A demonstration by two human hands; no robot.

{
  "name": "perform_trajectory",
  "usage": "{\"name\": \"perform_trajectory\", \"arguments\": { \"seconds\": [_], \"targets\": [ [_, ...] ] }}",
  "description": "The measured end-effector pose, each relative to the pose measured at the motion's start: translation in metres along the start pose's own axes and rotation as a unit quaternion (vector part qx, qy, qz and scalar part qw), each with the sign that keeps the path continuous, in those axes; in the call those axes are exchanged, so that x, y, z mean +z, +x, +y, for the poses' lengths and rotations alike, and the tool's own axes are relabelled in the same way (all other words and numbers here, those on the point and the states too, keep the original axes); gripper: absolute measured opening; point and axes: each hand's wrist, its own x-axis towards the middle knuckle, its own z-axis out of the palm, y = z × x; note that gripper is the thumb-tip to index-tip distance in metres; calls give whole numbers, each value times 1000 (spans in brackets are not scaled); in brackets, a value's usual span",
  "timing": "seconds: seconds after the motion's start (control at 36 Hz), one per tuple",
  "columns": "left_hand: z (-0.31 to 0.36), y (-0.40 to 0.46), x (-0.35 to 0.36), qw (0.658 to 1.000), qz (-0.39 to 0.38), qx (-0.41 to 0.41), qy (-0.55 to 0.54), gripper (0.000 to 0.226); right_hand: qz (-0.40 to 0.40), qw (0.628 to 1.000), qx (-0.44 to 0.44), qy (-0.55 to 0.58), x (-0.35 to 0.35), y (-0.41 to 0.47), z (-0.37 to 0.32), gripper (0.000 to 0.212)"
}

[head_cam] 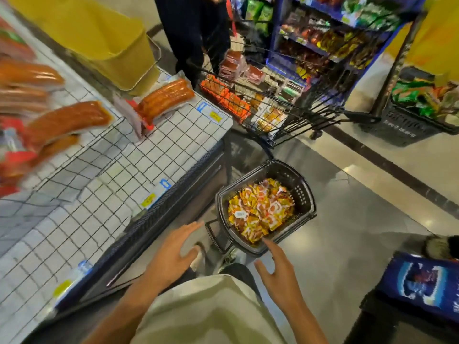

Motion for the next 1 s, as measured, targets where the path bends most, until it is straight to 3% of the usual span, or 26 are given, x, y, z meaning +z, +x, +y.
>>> {"name": "perform_trajectory", "arguments": {
  "seconds": [0.14,0.28,0.5,0.67,0.83,1.0],
  "targets": [
    [-32,-33,-11,998,21,-60,0,55,-86,994,-62,-35,19,12,-24,56],
    [-59,-81,-25,994,93,-59,-19,55,-174,968,-138,-115,41,21,-53,57],
    [-120,-182,-26,970,207,-94,-82,54,-218,911,-238,-257,97,3,-110,54],
    [-174,-275,-12,947,272,-127,-113,55,-236,883,-278,-297,157,-47,-143,55],
    [-225,-354,1,922,322,-145,-161,56,-250,880,-297,-273,226,-120,-154,53],
    [-271,-425,10,897,375,-178,-154,56,-315,846,-301,-308,297,-187,-156,53]
  ]
}}
